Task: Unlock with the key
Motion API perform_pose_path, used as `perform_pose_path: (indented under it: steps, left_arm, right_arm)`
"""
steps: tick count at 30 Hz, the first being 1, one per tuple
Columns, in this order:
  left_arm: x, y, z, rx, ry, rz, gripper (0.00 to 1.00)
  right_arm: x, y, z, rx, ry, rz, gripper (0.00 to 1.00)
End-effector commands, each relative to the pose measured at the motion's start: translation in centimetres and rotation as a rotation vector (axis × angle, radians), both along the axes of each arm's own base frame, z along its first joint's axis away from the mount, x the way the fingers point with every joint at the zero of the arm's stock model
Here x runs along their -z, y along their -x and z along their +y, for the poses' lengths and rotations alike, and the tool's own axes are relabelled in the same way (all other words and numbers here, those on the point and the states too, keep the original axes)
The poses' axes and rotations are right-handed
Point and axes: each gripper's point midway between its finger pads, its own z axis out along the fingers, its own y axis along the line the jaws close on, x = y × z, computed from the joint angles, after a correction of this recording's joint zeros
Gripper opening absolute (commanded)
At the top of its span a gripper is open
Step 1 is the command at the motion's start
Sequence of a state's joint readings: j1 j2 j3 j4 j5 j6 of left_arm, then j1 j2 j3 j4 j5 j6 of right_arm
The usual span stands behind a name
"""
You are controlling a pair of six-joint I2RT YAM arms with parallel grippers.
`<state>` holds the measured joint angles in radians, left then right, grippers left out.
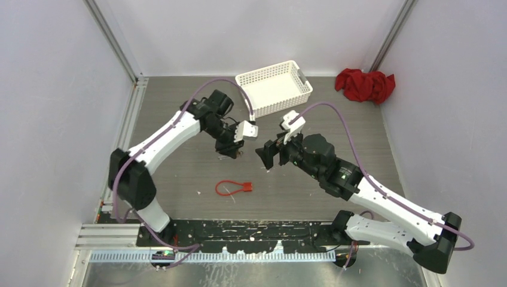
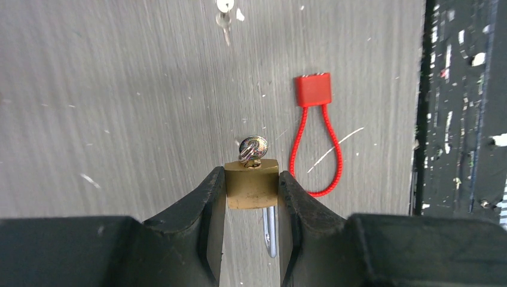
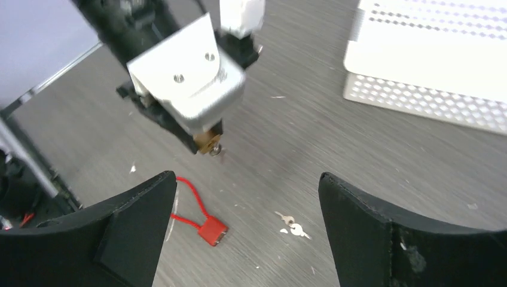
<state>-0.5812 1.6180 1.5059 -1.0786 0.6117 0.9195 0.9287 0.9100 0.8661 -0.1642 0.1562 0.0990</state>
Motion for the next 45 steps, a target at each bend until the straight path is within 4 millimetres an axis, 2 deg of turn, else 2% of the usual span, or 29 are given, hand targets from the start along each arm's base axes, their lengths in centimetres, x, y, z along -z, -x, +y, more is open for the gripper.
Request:
perform_pose_path:
  steps: [1, 5, 7, 14, 22, 26, 30, 31, 33, 36, 43, 45]
  left_arm:
    - [4.7, -2.3, 0.0, -0.011, -0.079, 0.024, 0.00]
    - [7.6, -1.8, -0.6, 0.005, -0.075, 0.116, 0.00]
    - [9.0, -2.3, -0.7, 0.009, -0.084, 0.110, 0.00]
    - [12.5, -5.6, -0.7, -0.016, -0.088, 0.067, 0.00]
    - [15.3, -8.8, -0.1, 0.012, -0.111, -0.083, 0.00]
    - [15.8, -11.0, 0.0, -0.009, -0.118, -0.177, 0.00]
    - [14.9, -12.0, 0.1, -0.013, -0.125, -0.213, 0.07]
    - [14.5, -12.1, 0.1, -0.016, -0.121, -0.219, 0.17]
    - [13.5, -12.3, 0.3, -0.008, -0.117, -0.236, 0.52]
    - [11.5, -12.3, 0.8, -0.015, -0.125, -0.245, 0.69]
    - [4.2, -11.9, 3.2, -0.141, -0.111, -0.311, 0.78]
    - [2.2, -11.8, 4.3, -0.204, -0.110, -0.353, 0.80]
  right_arm:
    - [-0.3, -1.8, -3.2, 0.186, -0.065, 0.047, 0.94]
    - [0.7, -2.0, -4.5, 0.246, -0.035, 0.063, 0.95]
    - [1.2, -2.1, -4.8, 0.260, -0.021, 0.071, 0.95]
    - [2.6, -2.2, -4.6, 0.263, -0.001, 0.094, 0.95]
    - [3.9, -2.5, -4.3, 0.262, 0.019, 0.104, 0.95]
    - [4.6, -2.6, -4.2, 0.268, 0.039, 0.119, 0.96]
    - [5.4, -2.7, -4.7, 0.302, 0.058, 0.150, 1.00]
    - [5.6, -2.8, -4.9, 0.324, 0.059, 0.159, 1.00]
    - [6.1, -3.1, -5.7, 0.398, 0.051, 0.202, 1.00]
    - [7.2, -3.6, -6.5, 0.470, 0.075, 0.258, 1.00]
    - [11.1, -2.6, -3.6, 0.347, 0.085, 0.396, 1.00]
    - [12.9, -2.2, -2.7, 0.337, 0.110, 0.447, 1.00]
